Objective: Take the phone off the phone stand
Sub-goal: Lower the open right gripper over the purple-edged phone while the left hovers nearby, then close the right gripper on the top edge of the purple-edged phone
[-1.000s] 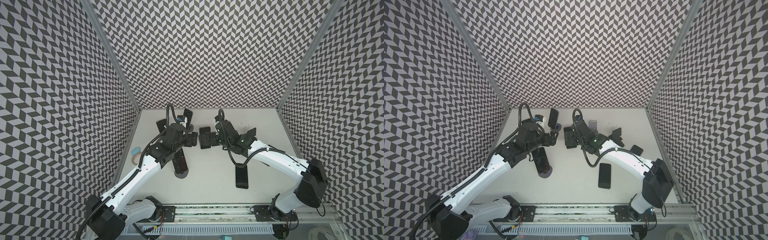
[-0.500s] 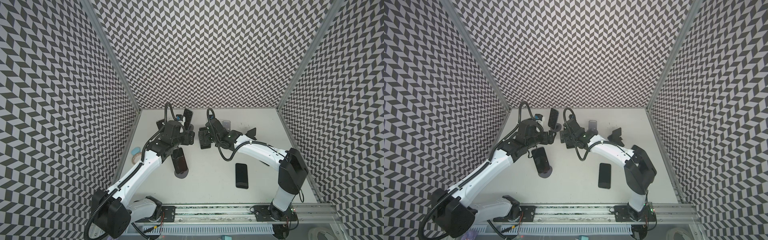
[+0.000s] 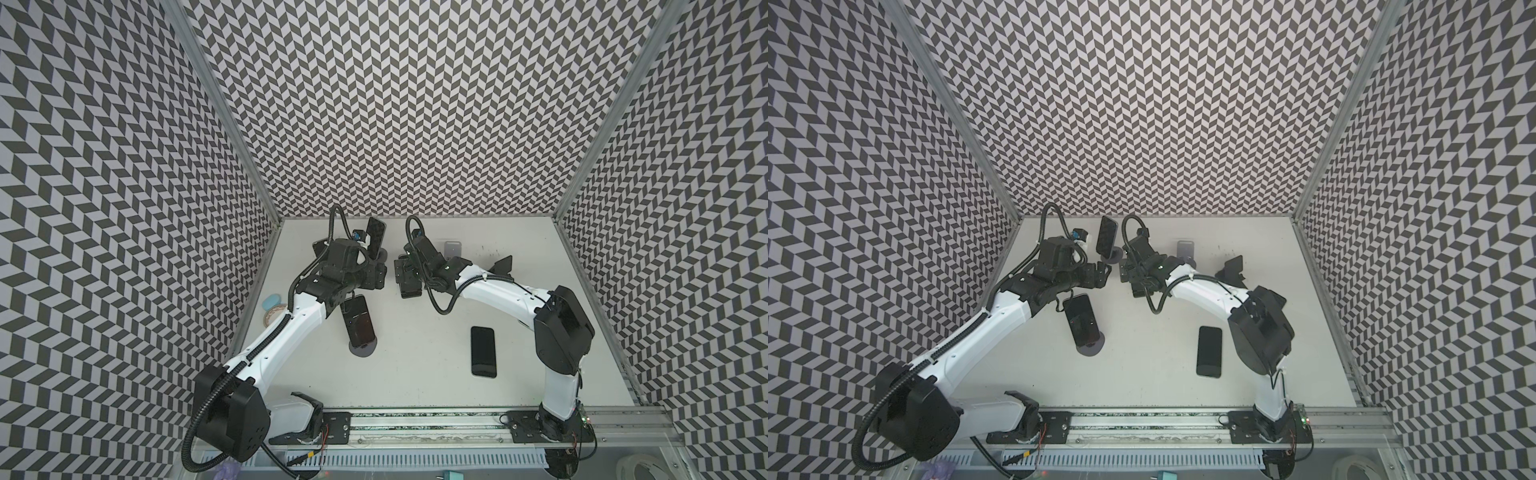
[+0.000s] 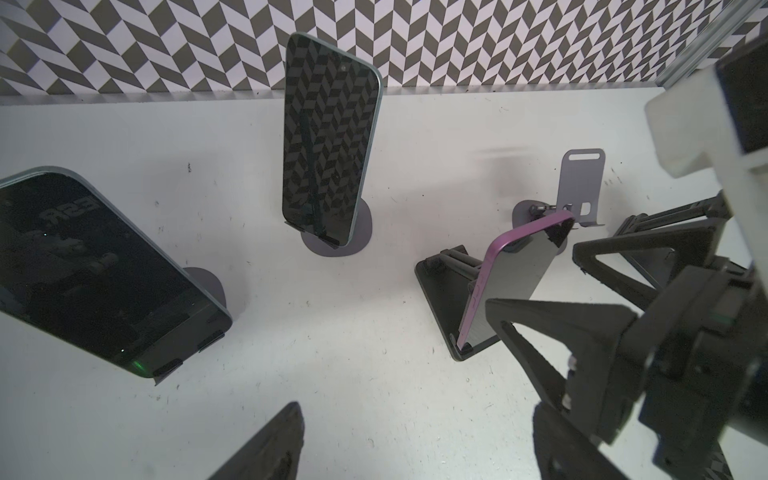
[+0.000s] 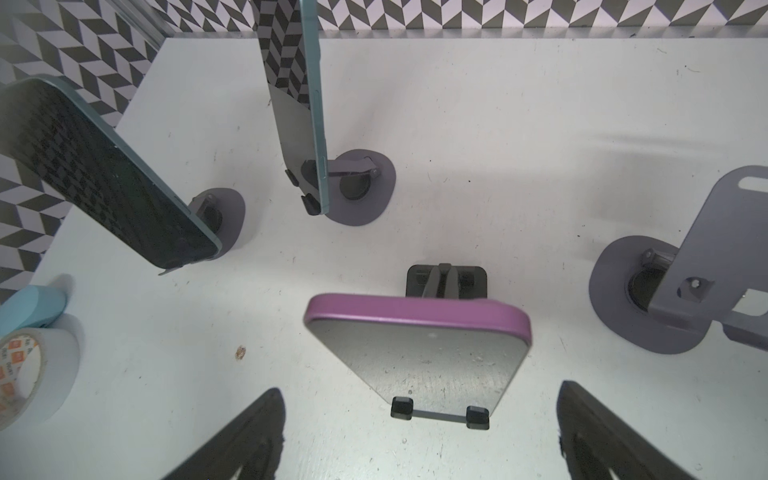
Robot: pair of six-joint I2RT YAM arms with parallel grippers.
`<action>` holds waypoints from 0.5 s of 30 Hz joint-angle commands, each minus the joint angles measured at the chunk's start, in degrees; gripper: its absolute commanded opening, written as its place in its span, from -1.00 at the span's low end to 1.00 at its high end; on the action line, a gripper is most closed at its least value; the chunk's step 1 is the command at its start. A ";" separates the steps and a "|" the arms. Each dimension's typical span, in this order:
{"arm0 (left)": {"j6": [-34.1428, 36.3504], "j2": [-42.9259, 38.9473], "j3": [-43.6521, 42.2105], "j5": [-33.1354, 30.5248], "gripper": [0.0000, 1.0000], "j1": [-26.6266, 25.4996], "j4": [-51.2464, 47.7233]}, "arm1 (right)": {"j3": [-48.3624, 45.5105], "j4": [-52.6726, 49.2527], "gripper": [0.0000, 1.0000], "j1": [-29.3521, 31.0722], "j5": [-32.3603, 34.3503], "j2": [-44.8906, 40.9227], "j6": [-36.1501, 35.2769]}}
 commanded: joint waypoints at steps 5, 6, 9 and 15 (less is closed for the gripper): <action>2.65 1.80 2.65 2.08 0.73 1.52 0.69 | 4.13 1.04 0.99 -0.75 1.18 2.82 -0.58; 2.57 2.07 2.85 2.29 0.73 1.50 0.64 | 4.52 0.85 0.98 -0.89 0.98 3.19 -0.70; 1.91 2.46 2.97 3.02 0.73 1.62 1.02 | 5.47 0.63 0.98 -1.03 0.67 4.13 -1.07; 1.95 2.64 2.98 3.14 0.73 1.75 1.22 | 7.31 -0.17 0.97 -1.20 0.90 6.22 -1.36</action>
